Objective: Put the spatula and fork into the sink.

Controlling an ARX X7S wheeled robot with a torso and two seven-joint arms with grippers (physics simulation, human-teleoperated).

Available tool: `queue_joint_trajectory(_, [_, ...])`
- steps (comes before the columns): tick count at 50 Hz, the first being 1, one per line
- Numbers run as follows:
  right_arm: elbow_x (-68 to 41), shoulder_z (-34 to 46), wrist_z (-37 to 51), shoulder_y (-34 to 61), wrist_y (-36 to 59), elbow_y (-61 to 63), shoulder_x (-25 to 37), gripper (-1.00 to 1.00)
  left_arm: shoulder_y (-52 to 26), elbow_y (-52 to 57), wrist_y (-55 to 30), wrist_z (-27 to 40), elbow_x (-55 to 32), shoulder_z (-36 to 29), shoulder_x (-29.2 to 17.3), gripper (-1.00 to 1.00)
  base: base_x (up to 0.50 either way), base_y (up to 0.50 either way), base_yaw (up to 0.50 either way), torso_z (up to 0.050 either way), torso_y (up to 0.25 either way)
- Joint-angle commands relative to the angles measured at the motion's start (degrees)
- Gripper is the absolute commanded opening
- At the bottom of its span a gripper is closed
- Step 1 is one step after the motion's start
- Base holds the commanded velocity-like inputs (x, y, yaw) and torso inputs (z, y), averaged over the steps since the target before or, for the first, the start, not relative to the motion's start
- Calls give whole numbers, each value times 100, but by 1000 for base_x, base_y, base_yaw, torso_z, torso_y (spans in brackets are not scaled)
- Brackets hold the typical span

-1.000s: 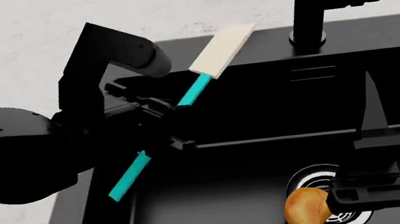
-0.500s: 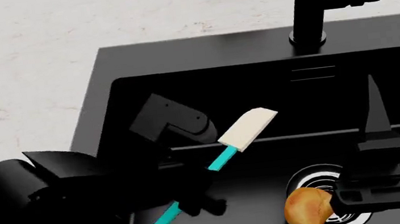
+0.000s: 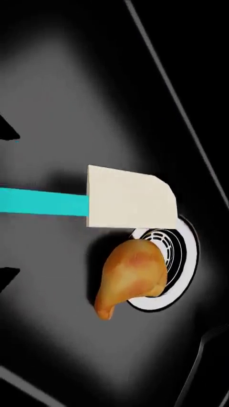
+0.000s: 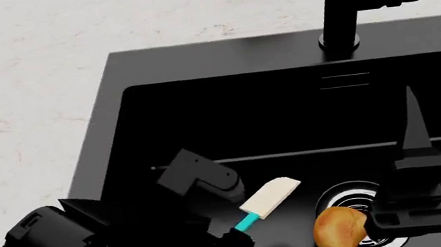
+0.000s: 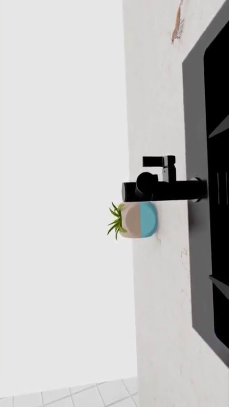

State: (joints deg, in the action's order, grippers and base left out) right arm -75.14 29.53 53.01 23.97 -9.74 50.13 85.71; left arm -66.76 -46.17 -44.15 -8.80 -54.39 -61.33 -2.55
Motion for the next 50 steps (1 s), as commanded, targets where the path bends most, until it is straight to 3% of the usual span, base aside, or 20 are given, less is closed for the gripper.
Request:
queue_joint_trajectory(1, [134,-152,-88,1,27,-12,-87,100,-83,-96,-13,-155,30,23,89,100,0,0,0,0,0])
queue_joint_trajectory(11, [69,-217,-62,89,153,42,-133,100,-148,364,-183,54,-122,86,-121,100,0,0,0,0,0])
queue_joint_trajectory(17, [30,-252,-56,113,179,67,-114,100,-270,1170,-490,415,-366,245,-412,100,0,0,0,0,0])
queue_joint_trajectory(32, [54,-265,-50,-24,-65,70,69,100,-809,4254,-1540,1940,-1758,1312,-1520,100,0,0,0,0,0])
queue_joint_trajectory(50, [154,-215,-21,-242,-438,109,317,100,-816,6456,-1874,3719,-3095,2282,-2536,100,0,0,0,0,0])
